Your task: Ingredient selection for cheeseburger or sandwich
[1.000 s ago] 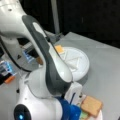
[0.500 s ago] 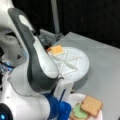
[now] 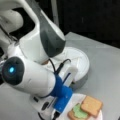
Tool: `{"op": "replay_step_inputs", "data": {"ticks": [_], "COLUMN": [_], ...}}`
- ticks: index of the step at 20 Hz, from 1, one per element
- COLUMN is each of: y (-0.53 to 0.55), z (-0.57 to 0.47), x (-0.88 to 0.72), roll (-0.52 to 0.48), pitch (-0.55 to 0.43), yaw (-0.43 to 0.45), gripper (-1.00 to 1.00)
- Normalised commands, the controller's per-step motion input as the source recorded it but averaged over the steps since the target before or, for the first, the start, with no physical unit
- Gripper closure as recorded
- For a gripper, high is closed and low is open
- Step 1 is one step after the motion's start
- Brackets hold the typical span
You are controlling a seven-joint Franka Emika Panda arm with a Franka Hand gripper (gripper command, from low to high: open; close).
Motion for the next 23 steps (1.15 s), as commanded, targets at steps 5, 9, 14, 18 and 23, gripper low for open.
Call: {"op": "replay_step_inputs", "data": {"ticks": [5, 9, 14, 18, 23], "y": [0.52, 0.40, 0.43, 0.33, 0.14], "z": [0.30, 0.15, 0.02, 0.01, 0.04], "x": [-0.46, -0.45, -0.40, -0.29, -0.18], "roll": [-0.463, -0.199, -0.192, -0.240, -0.277], "pitch": [-0.114, -0.077, -0.035, 0.016, 0.026], "yaw": [-0.039, 0.026, -0.048, -0.044, 0.008], "gripper": [-1.00, -1.00, -1.00, -1.00, -1.00]}}
